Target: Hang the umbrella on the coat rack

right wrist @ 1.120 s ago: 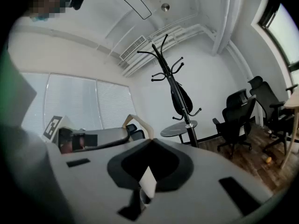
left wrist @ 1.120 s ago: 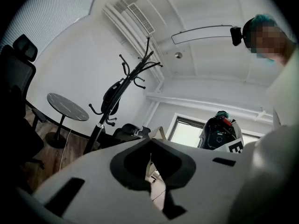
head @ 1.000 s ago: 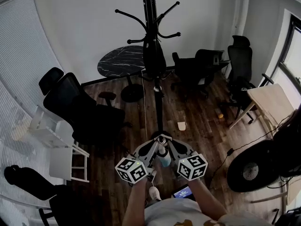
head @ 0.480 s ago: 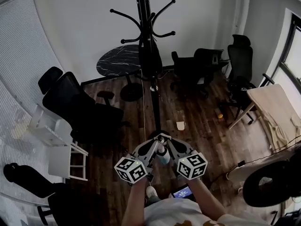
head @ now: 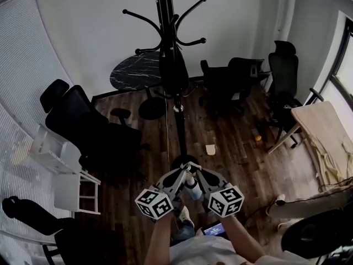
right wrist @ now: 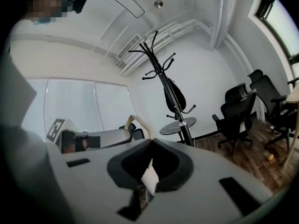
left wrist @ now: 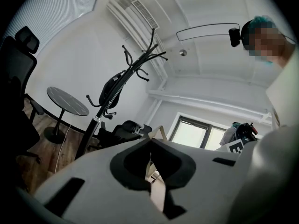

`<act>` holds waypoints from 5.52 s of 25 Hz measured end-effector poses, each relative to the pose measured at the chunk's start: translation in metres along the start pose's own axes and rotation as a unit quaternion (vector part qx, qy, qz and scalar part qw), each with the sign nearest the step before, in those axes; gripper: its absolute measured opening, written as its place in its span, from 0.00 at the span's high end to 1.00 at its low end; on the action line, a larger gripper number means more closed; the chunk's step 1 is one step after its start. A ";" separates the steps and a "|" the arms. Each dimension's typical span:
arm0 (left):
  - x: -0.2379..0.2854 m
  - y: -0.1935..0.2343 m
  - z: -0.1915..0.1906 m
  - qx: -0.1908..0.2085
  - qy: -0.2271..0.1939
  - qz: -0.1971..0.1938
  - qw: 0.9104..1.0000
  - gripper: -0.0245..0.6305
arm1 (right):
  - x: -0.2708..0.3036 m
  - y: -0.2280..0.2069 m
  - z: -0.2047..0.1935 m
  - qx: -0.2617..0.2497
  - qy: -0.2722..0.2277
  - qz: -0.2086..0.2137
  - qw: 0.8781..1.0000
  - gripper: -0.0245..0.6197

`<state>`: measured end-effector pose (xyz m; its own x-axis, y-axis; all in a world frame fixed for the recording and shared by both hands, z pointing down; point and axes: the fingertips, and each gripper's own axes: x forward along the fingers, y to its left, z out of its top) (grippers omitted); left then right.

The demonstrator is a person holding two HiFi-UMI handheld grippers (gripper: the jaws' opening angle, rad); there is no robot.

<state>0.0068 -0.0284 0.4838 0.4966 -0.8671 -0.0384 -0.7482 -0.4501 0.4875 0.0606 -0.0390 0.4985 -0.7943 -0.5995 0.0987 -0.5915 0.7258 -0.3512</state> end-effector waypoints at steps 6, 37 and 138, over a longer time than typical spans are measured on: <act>0.041 0.039 0.009 -0.002 0.004 -0.017 1.000 0.93 | 0.043 -0.032 0.006 0.000 0.001 -0.014 1.000 0.94; 0.150 0.157 0.073 -0.007 0.021 -0.108 0.994 0.93 | 0.192 -0.106 0.047 0.009 -0.036 -0.088 0.995 0.94; 0.216 0.264 0.029 -0.052 0.120 -0.066 0.989 0.93 | 0.306 -0.175 -0.005 0.033 0.087 -0.079 0.993 0.92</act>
<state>-0.0964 -0.3405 0.5785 0.6867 -0.7208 0.0939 -0.6264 -0.5213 0.5795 -0.0798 -0.3472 0.5948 -0.7083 -0.6323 0.3139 -0.7041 0.6012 -0.3779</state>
